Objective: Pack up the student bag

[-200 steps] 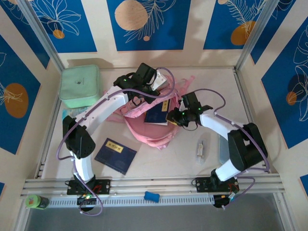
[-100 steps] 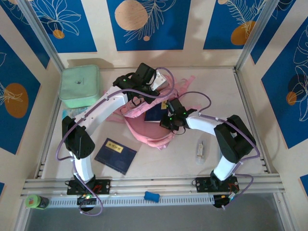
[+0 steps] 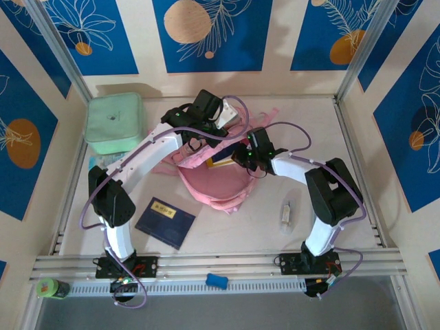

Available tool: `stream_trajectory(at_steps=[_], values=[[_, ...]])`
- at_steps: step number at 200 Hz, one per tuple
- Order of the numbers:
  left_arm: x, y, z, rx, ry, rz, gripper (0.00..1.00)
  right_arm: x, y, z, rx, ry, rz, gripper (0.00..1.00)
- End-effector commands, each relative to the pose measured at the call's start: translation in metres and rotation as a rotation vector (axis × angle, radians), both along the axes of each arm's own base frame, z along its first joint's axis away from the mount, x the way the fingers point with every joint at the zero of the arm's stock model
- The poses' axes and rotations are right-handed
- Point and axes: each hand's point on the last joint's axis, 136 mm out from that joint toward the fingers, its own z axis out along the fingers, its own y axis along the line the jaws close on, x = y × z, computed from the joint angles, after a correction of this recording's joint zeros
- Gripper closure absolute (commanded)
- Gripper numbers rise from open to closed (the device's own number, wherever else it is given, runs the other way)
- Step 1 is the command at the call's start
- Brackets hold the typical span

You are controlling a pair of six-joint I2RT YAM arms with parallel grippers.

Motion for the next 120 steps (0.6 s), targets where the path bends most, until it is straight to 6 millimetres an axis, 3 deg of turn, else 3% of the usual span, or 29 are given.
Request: stream_trajectory(at_steps=[1, 35, 80, 92, 110, 120], values=[[0.001, -0.010, 0.047, -0.099, -0.114, -0.031, 1.00, -0.009, -0.006, 0.029, -0.006, -0.059, 0.005, 1.00], [-0.001, -0.010, 0.037, -0.100, -0.089, -0.027, 1.00, -0.041, -0.031, 0.053, -0.026, -0.120, 0.042, 1.00], [-0.011, -0.007, 0.005, -0.137, 0.006, 0.023, 1.00, -0.092, -0.053, 0.076, -0.059, -0.128, 0.133, 0.95], [-0.017, -0.009, -0.008, -0.164, 0.040, 0.028, 0.78, -0.104, -0.055, 0.078, -0.062, -0.118, 0.175, 0.94], [-0.027, -0.009, -0.017, -0.224, 0.096, 0.060, 0.73, -0.121, -0.055, 0.078, -0.066, -0.107, 0.225, 0.92], [-0.034, -0.005, -0.015, -0.264, 0.130, 0.105, 0.65, -0.130, -0.054, 0.077, -0.052, -0.088, 0.248, 0.90]])
